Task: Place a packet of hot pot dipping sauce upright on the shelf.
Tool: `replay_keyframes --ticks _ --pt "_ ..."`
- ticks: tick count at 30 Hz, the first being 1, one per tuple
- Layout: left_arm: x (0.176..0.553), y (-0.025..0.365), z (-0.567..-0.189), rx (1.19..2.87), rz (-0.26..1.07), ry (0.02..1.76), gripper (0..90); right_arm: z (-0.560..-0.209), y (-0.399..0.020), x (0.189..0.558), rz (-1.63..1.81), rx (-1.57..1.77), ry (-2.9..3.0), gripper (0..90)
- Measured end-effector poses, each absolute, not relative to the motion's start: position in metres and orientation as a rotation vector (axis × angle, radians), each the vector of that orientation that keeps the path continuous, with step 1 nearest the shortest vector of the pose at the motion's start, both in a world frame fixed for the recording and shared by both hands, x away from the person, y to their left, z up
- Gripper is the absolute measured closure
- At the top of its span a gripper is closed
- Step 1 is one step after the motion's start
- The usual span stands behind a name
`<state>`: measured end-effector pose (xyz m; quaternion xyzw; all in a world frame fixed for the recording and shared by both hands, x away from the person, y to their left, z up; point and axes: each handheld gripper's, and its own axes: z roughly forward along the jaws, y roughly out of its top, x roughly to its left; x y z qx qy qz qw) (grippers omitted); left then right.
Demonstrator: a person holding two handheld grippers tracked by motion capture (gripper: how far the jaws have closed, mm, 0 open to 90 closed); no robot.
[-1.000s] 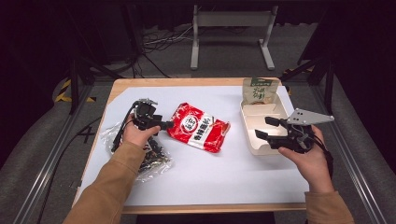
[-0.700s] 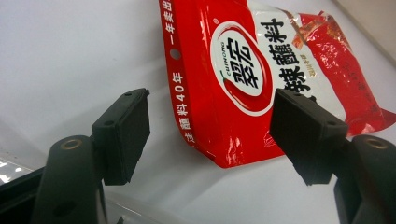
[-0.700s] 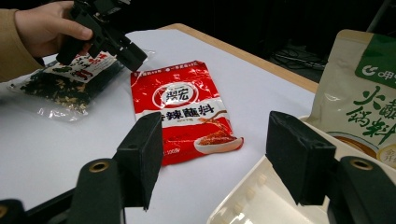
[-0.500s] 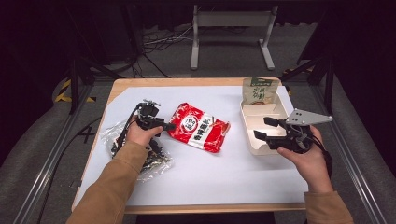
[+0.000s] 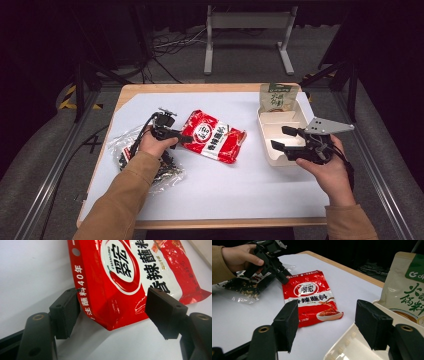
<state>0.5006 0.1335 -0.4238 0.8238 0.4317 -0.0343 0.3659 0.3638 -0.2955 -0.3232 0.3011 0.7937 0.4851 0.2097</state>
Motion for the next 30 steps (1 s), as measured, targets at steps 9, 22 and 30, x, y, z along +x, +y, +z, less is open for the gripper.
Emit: replay_keyframes --ticks 9,22,30 --pt "0.497 0.130 -0.417 2.080 -0.129 1.067 37.1 -0.324 -0.294 0.364 1.351 0.837 2.210 36.2" --pt "0.498 0.116 -0.422 2.153 -0.085 1.056 63.5 -0.328 -0.292 0.366 1.340 0.837 2.226 37.0" --pt "0.495 0.112 -0.412 2.181 -0.067 1.046 88.9 -0.327 -0.293 0.366 1.338 0.835 2.230 39.2"
